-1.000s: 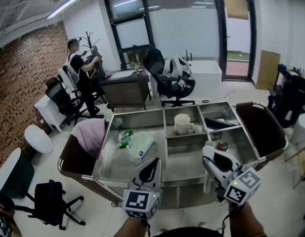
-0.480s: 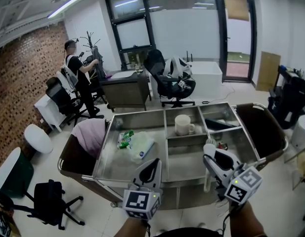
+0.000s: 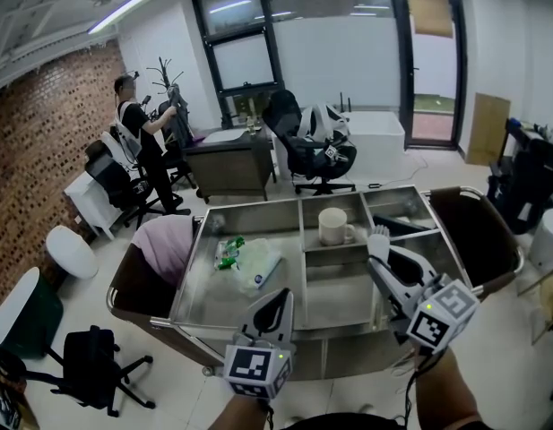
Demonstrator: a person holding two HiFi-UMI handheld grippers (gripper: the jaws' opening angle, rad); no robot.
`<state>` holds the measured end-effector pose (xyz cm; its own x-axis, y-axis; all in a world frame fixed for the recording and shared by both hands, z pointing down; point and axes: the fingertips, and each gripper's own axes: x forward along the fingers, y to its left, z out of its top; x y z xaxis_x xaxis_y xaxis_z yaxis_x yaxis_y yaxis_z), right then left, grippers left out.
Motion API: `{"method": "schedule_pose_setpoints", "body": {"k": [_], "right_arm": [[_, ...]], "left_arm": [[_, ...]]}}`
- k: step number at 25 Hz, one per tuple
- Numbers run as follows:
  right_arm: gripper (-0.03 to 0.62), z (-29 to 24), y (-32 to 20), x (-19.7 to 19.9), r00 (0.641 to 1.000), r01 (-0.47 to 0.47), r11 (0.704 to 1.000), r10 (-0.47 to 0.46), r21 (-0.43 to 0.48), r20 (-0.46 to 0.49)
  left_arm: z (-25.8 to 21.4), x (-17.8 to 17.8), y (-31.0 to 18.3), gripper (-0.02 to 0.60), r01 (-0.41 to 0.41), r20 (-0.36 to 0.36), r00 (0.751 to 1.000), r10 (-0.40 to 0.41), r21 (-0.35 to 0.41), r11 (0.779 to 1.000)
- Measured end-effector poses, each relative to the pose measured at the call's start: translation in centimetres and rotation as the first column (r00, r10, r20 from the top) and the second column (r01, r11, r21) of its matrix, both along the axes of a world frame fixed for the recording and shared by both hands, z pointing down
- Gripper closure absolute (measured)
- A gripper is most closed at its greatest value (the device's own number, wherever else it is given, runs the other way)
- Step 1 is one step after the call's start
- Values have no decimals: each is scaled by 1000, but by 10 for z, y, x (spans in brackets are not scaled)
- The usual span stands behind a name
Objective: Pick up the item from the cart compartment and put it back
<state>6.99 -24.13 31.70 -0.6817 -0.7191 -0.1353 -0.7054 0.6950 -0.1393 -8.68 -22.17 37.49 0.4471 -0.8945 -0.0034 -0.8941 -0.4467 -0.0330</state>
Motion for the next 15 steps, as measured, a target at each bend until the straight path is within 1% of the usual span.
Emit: {"method": "schedule_pose_setpoints", "body": {"k": [3, 7, 12, 15], "right_arm": [[452, -14, -2, -1, 1000, -3, 1000, 2, 28, 1], [452, -27, -10, -6, 1000, -7, 998, 8, 61, -22], [452, -22, -22, -18, 997, 3, 998, 1, 59, -72], [452, -14, -29, -22, 994, 0, 999, 4, 39, -110]], "left_arm": [[-2, 0, 1, 581, 2, -2, 1000, -2, 3, 1000], [-3, 1, 2, 581, -6, -6, 1000, 6, 7, 1000], [-4, 2, 4, 581, -2, -4, 1000, 2, 0, 1000], [-3, -1, 3, 581, 4, -1, 1000, -4, 16, 1000]]}}
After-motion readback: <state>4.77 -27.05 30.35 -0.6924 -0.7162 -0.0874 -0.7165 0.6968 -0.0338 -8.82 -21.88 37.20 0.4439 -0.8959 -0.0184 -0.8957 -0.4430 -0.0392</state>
